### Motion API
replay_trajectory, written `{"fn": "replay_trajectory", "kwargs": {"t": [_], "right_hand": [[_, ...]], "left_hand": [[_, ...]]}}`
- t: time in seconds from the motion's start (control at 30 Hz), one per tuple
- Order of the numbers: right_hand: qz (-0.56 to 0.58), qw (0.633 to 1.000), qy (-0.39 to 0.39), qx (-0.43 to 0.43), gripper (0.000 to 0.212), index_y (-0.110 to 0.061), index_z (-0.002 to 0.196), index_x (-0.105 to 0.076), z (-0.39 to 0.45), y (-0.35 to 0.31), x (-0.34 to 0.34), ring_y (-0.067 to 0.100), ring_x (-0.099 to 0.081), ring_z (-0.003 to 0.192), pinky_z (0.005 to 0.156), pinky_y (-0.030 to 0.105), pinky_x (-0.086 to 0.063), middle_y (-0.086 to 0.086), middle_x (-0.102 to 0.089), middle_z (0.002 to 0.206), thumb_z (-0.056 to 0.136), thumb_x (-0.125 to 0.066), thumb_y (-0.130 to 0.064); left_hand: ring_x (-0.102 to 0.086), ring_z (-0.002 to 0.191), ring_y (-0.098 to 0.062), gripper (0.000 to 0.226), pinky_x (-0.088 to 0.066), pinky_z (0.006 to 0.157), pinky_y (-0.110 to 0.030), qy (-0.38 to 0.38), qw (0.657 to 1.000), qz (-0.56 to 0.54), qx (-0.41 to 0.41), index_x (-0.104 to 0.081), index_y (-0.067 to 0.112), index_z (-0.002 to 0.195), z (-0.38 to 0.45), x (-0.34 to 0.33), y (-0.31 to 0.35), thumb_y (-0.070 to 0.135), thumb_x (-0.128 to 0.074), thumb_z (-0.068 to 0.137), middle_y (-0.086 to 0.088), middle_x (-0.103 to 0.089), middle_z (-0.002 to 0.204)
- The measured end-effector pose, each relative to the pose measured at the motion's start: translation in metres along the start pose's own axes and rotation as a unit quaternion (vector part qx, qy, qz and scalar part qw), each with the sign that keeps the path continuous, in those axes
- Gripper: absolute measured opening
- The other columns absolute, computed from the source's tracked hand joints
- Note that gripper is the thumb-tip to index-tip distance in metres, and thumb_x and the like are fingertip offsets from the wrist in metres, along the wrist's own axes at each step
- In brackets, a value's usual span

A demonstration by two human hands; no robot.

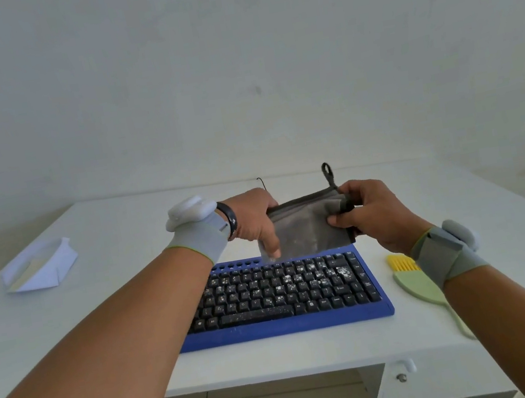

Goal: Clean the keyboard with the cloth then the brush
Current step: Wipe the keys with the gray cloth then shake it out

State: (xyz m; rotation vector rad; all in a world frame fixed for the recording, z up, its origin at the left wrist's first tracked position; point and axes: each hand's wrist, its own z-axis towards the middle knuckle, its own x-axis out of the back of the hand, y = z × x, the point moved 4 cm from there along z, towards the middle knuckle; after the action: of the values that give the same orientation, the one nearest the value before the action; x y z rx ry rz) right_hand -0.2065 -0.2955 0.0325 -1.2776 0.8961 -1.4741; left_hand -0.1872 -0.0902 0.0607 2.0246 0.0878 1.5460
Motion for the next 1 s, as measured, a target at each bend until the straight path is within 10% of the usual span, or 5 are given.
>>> {"fn": "replay_trajectory", "kwargs": {"t": [0.3,0.43,0.63,0.8,1.0], "right_hand": [[-0.050,0.997,0.038,-0.052,0.110,-0.043,0.136,-0.028,0.000,0.009,0.007,0.040,-0.063,0.093,0.070,0.052,-0.059,0.021,-0.055,0.108,0.052,-0.083,0.002],[-0.237,0.971,-0.030,-0.001,0.066,-0.026,0.110,-0.062,0.001,-0.006,-0.003,0.028,-0.064,0.089,0.069,0.040,-0.060,0.009,-0.062,0.102,0.050,-0.090,-0.026],[-0.478,0.872,-0.041,0.102,0.062,-0.033,0.100,-0.065,-0.002,-0.031,-0.030,0.027,-0.024,0.130,0.111,0.051,-0.020,0.001,-0.037,0.133,0.047,-0.070,-0.064],[-0.372,0.912,-0.095,0.141,0.026,-0.018,0.086,-0.061,0.004,-0.039,-0.043,0.016,-0.056,0.070,0.059,0.023,-0.039,-0.007,-0.060,0.075,0.074,-0.078,-0.034],[-0.437,0.880,-0.116,0.146,0.018,-0.019,0.081,-0.056,0.012,-0.025,-0.044,0.019,-0.055,0.069,0.057,0.029,-0.039,-0.005,-0.057,0.074,0.079,-0.071,-0.028]], "left_hand": [[-0.070,0.091,-0.025,0.054,-0.060,0.074,-0.029,0.156,0.950,-0.266,-0.054,-0.065,0.003,0.112,0.006,0.007,-0.008,-0.010,-0.085,0.064,-0.013,-0.073,0.100],[-0.069,0.086,-0.022,0.046,-0.059,0.079,-0.034,0.164,0.950,-0.250,-0.086,-0.067,0.007,0.101,0.005,0.004,-0.005,-0.010,-0.085,0.062,-0.012,-0.074,0.097],[-0.068,0.079,-0.016,0.040,-0.058,0.078,-0.036,0.149,0.950,-0.246,-0.120,-0.069,0.008,0.095,0.002,-0.001,0.002,-0.013,-0.082,0.063,-0.009,-0.075,0.091],[-0.072,0.082,-0.022,0.045,-0.060,0.079,-0.034,0.158,0.950,-0.242,-0.118,-0.069,0.005,0.098,0.000,-0.001,0.003,-0.009,-0.087,0.059,-0.008,-0.076,0.090],[-0.065,0.102,-0.027,0.076,-0.053,0.094,-0.044,0.100,0.976,-0.185,-0.059,-0.056,0.013,0.123,-0.001,-0.014,-0.016,0.015,-0.095,0.057,-0.008,-0.067,0.109]]}}
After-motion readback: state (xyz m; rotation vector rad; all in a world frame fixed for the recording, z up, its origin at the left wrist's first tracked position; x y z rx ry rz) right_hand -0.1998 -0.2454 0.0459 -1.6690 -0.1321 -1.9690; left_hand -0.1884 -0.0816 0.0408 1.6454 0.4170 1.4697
